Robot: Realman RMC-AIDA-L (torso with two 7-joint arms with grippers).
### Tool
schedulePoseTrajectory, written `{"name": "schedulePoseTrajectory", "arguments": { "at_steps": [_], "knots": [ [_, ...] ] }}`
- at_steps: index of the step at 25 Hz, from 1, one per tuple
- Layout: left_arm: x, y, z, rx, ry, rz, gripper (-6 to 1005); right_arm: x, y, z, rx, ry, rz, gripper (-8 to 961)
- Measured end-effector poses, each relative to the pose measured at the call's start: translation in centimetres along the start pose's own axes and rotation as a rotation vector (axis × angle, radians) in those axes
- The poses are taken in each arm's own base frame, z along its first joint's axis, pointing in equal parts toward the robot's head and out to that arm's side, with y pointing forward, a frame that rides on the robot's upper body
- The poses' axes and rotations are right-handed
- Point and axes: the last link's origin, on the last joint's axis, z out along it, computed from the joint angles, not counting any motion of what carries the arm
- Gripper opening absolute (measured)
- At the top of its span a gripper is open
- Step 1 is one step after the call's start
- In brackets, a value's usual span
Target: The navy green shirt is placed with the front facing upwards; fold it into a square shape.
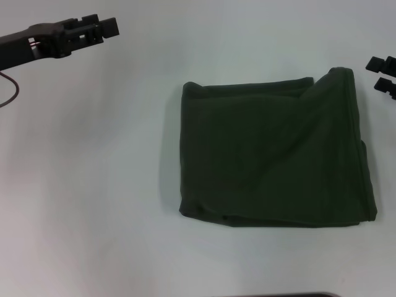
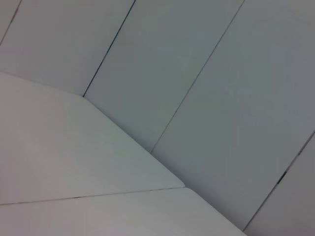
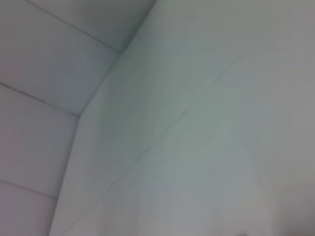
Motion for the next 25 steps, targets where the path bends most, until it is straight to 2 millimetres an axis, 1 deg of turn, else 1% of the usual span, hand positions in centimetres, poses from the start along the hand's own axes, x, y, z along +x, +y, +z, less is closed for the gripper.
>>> {"name": "schedulePoseTrajectory", "arguments": {
  "at_steps": [2,5,7,10,14,18,22,25],
  "knots": [
    [0.0,0.0,0.0,0.0,0.0,0.0,692,0.1,0.5,-0.1,-0.036,0.004,-0.037,766],
    [-0.2,0.1,0.0,-0.005,-0.006,-0.003,693,0.6,1.8,0.0,-0.129,0.012,-0.13,766],
    [-0.4,0.1,0.0,-0.01,-0.011,-0.007,694,1.0,2.5,0.3,-0.18,0.024,-0.184,767],
    [-0.8,0.0,-0.1,-0.01,-0.017,-0.016,694,1.6,3.2,0.8,-0.213,0.056,-0.232,757],
    [-1.6,0.0,-0.5,-0.009,-0.043,-0.028,695,2.1,3.2,1.0,-0.221,0.067,-0.264,716],
    [-2.9,0.4,-0.4,-0.032,-0.121,-0.024,696,1.7,2.9,0.4,-0.206,0.057,-0.272,675],
    [-4.5,1.0,-0.5,-0.061,-0.169,-0.029,697,1.9,2.6,0.3,-0.185,0.101,-0.281,628],
    [-5.2,1.5,-0.7,-0.093,-0.174,-0.022,698,2.1,2.4,0.4,-0.171,0.142,-0.288,589]
  ]
}}
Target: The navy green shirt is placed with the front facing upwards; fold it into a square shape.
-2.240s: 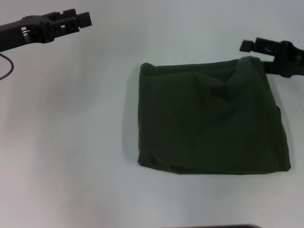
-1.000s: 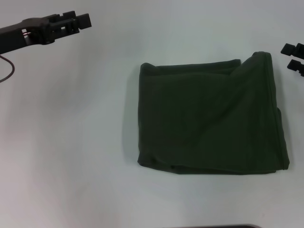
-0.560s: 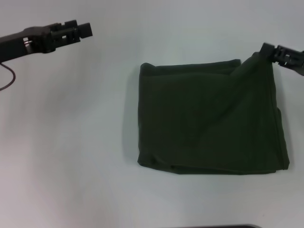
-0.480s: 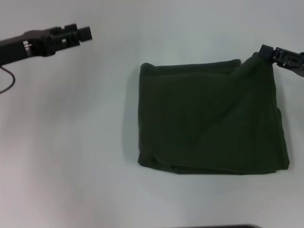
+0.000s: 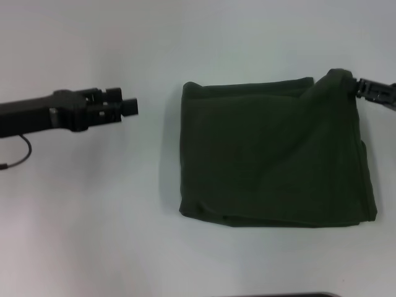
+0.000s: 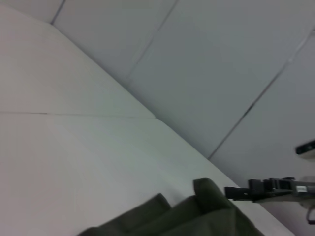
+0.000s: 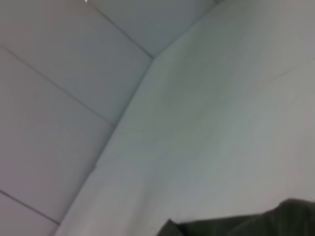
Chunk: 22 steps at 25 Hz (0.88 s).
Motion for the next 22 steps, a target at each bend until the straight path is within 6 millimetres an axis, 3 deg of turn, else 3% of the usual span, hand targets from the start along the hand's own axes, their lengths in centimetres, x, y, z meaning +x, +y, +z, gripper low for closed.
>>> {"name": "schedulePoseTrajectory", "arguments": {
  "at_steps": [6,11,17,19,22],
  "knots": [
    [-0.9,0.9,0.5,-0.07,-0.011,0.001,698,-0.4,0.4,0.4,-0.017,0.001,-0.015,754],
    [-1.3,1.1,0.9,-0.087,-0.009,-0.013,697,-0.7,1.3,1.8,-0.061,0.01,-0.062,775],
    [-1.1,1.2,1.0,-0.091,0.015,-0.01,695,-2.0,2.3,3.6,-0.095,0.032,-0.134,676],
    [-0.8,1.1,0.9,-0.084,0.037,-0.009,695,-2.2,2.6,4.2,-0.1,0.072,-0.154,447],
    [-0.5,0.9,0.6,-0.069,0.072,-0.012,694,-2.7,2.9,4.9,-0.097,0.152,-0.176,384]
  ]
}}
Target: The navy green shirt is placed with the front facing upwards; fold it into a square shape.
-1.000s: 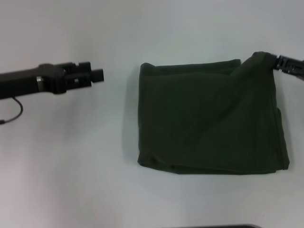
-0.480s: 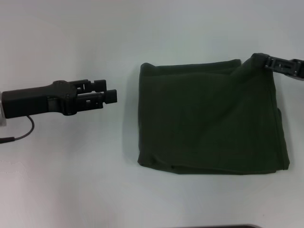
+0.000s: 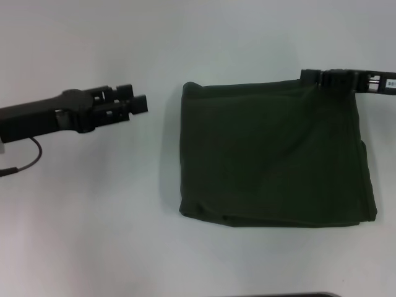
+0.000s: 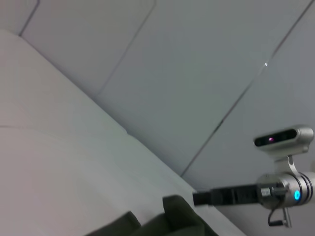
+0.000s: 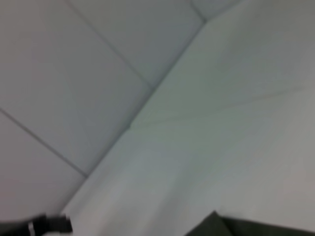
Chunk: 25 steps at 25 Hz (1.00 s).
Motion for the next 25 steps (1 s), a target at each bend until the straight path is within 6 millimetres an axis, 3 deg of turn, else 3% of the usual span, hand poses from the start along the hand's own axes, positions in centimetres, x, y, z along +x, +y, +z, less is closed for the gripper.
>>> {"name": "schedulePoseTrajectory", "arguments": {
  "at_steps": [8,14,20,25],
  "knots": [
    [0.2,-0.1,-0.2,0.009,0.02,-0.001,691,-0.4,0.5,1.1,0.012,0.164,-0.032,216],
    [0.5,-0.2,0.1,0.009,0.021,0.005,691,0.4,0.5,1.2,0.013,0.174,-0.063,6],
    [0.9,-0.3,0.5,0.01,0.02,0.009,691,-0.4,1.5,0.2,-0.033,0.092,-0.129,6],
    [0.9,-0.4,0.9,0.016,0.019,0.007,691,0.6,1.8,0.4,-0.056,0.161,-0.146,6]
  ]
}}
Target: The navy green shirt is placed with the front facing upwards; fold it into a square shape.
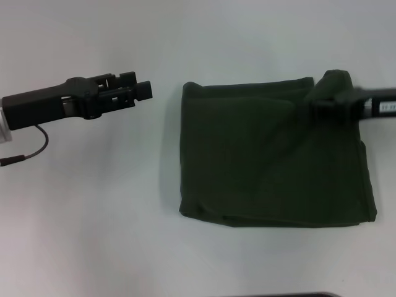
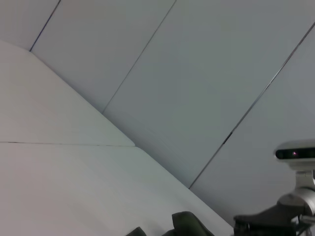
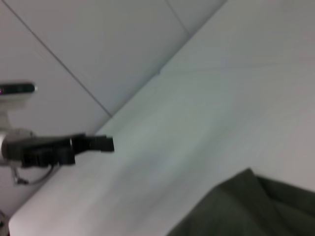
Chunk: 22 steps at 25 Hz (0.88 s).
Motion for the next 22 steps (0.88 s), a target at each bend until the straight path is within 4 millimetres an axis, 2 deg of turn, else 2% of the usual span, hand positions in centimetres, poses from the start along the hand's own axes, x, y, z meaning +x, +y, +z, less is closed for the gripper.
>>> {"name": "schedulePoseTrajectory", "arguments": {
  "at_steps": [4,12,22],
  "knots": [
    [0.1,0.0,0.3,-0.004,-0.003,0.002,691,1.5,0.0,0.9,0.004,0.107,0.004,7],
    [0.1,0.1,0.4,-0.006,-0.005,0.004,690,3.9,-0.7,1.6,0.052,0.186,0.064,7],
    [0.5,0.0,0.6,-0.005,-0.002,0.011,690,6.0,-0.6,1.4,0.042,0.248,0.09,8]
  ]
}}
